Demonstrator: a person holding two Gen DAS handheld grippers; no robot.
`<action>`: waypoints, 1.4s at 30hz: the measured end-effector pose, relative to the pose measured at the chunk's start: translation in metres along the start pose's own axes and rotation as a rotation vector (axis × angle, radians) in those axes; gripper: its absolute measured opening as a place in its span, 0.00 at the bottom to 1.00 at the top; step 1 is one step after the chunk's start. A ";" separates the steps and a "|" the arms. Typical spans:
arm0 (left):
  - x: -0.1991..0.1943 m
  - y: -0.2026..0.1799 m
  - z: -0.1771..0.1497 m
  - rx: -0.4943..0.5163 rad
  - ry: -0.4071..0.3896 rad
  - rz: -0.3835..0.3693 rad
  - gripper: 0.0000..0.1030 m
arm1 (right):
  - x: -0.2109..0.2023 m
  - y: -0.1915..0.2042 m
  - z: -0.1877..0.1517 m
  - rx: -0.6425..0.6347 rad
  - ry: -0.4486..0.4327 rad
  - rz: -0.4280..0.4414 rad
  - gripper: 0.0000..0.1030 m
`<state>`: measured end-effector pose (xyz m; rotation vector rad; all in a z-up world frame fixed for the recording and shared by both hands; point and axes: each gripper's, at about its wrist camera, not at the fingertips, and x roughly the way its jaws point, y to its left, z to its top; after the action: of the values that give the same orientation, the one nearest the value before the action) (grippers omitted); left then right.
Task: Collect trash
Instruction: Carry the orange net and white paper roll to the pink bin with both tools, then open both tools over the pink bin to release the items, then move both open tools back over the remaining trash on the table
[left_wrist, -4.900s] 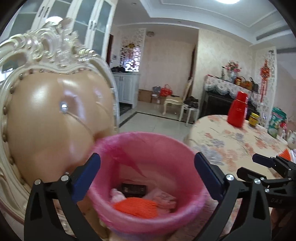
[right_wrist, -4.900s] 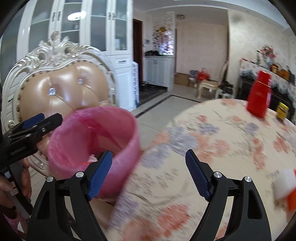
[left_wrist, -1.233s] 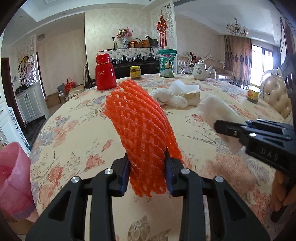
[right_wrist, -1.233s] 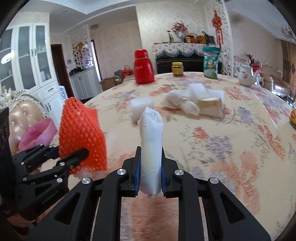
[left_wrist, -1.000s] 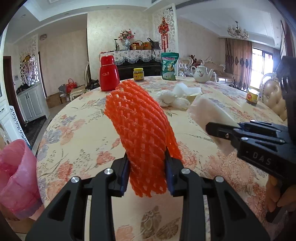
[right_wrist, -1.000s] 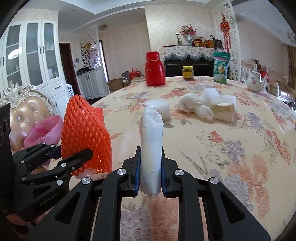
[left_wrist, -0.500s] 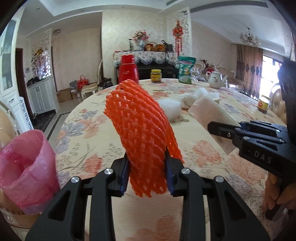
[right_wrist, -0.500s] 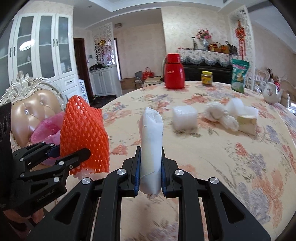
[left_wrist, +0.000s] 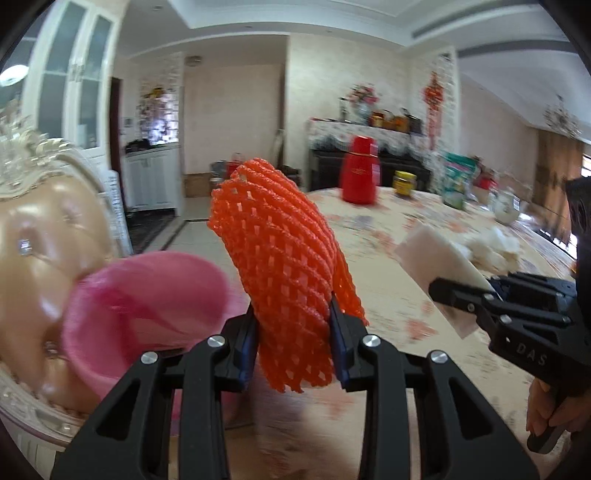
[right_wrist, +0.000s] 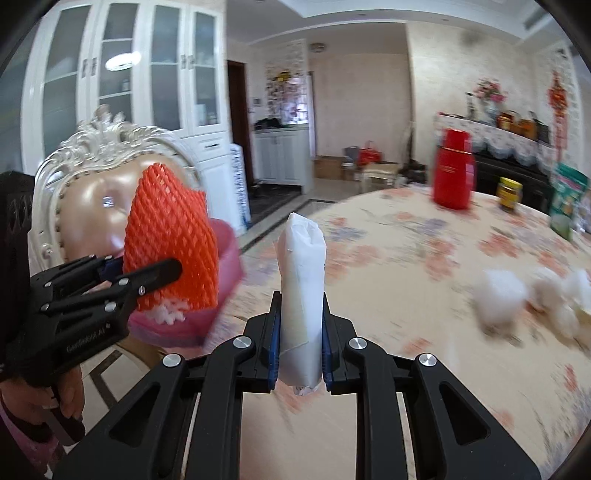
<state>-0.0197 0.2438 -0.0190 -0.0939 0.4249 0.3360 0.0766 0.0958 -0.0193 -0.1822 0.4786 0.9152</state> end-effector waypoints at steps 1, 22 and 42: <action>-0.001 0.013 0.002 -0.012 -0.008 0.027 0.32 | 0.008 0.009 0.004 -0.014 -0.001 0.023 0.19; 0.053 0.178 0.008 -0.175 -0.013 0.252 0.41 | 0.152 0.110 0.059 -0.137 0.055 0.263 0.22; 0.031 0.150 -0.006 -0.200 -0.050 0.313 0.91 | 0.090 0.028 0.046 0.002 -0.023 0.185 0.71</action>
<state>-0.0461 0.3937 -0.0403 -0.2146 0.3557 0.6881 0.1154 0.1927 -0.0200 -0.1268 0.4801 1.0962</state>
